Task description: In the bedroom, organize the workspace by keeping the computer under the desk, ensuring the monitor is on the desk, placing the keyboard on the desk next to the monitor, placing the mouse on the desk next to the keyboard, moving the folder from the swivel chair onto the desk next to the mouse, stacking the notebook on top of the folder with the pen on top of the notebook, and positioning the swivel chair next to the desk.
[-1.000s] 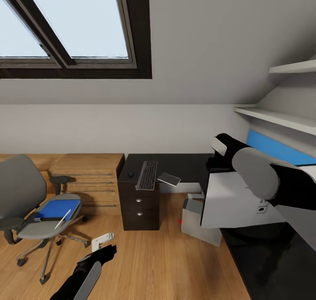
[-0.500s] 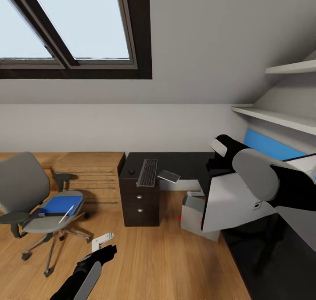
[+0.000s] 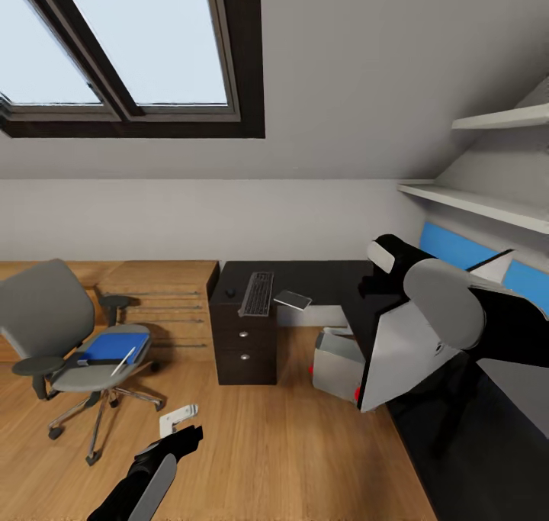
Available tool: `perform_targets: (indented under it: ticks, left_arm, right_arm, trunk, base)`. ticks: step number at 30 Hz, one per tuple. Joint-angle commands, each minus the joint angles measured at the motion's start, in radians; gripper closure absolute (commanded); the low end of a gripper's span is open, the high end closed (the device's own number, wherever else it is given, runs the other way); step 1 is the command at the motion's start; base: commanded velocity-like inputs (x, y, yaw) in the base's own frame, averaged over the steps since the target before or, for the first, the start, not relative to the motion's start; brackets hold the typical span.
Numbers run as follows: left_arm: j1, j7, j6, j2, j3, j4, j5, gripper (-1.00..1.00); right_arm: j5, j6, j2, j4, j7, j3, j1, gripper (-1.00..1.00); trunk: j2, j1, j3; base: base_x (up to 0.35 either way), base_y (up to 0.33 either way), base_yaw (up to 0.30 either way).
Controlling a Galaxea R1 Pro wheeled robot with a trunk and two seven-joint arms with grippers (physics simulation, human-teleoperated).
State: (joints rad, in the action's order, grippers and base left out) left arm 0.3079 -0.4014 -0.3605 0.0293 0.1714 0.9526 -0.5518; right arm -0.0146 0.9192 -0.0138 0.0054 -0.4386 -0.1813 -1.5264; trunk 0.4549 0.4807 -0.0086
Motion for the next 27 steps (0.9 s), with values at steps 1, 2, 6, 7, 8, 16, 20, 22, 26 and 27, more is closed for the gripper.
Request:
perform_targets:
  ticks: [1, 2, 6, 7, 8, 16, 20, 22, 26, 27]
  left_arm:
    - [0.000, -0.010, -0.002, 0.001, 0.004, 0.002, -0.010, -1.00]
    - [0.000, -0.010, -0.002, 0.001, 0.004, 0.002, -0.009, -1.00]
    - [0.000, -0.010, -0.001, 0.001, 0.004, 0.002, -0.010, -1.00]
    - [0.000, -0.010, -0.001, 0.001, 0.004, 0.002, -0.010, -1.00]
    - [0.000, -0.010, -0.001, 0.001, 0.004, 0.002, -0.010, -1.00]
    - [0.000, -0.010, -0.001, 0.001, 0.004, 0.002, -0.010, -1.00]
    - [0.000, -0.010, 0.000, 0.001, 0.004, 0.002, -0.010, -1.00]
    - [0.000, -0.010, 0.000, 0.001, 0.004, 0.002, -0.010, -1.00]
    - [0.000, -0.010, -0.001, 0.001, 0.005, 0.002, -0.010, -1.00]
    - [0.000, -0.010, -0.001, 0.001, 0.005, 0.002, -0.010, -1.00]
  right_arm:
    - [-0.001, 0.000, 0.000, 0.001, -0.009, -0.007, -0.001, -1.00]
    - [-0.001, 0.000, 0.000, 0.000, -0.009, -0.007, 0.000, -1.00]
    - [-0.001, 0.001, 0.000, -0.001, -0.009, -0.007, 0.000, -1.00]
    - [-0.001, 0.001, 0.000, -0.001, -0.009, -0.007, 0.000, -1.00]
    - [-0.001, 0.001, 0.000, -0.001, -0.009, -0.007, 0.000, -1.00]
    - [-0.001, 0.000, 0.000, -0.001, -0.009, -0.007, 0.000, -1.00]
    - [-0.001, 0.000, -0.001, -0.001, -0.009, -0.007, 0.000, -1.00]
    - [-0.001, 0.000, 0.000, -0.001, -0.009, -0.007, 0.001, -1.00]
    - [-0.001, 0.000, 0.000, -0.001, -0.009, -0.007, 0.002, -1.00]
    - [-0.001, 0.000, 0.000, -0.001, -0.009, -0.007, 0.002, -1.00]
  trunk:
    - [0.001, 0.000, -0.001]
    - [0.001, 0.000, -0.001]
    - [0.001, 0.000, -0.001]
    - [0.001, 0.000, -0.001]
    - [0.001, 0.000, -0.001]
    - [0.001, 0.000, -0.001]
    - [0.001, 0.000, -0.001]
    - [0.001, 0.000, -0.001]
    - [0.001, 0.000, -0.001]
    - [0.001, 0.000, -0.001]
  base:
    - [-0.227, 0.000, 0.000]
    - [-0.149, 0.000, 0.000]
    - [-0.207, 0.000, 0.000]
    - [-0.271, 0.000, 0.000]
    - [-0.204, 0.000, 0.000]
    - [-0.140, 0.000, 0.000]
    - [-0.047, 0.000, 0.000]
    - [-0.129, 0.000, 0.000]
    - [-0.227, 0.000, 0.000]
    - [-0.106, 0.000, 0.000]
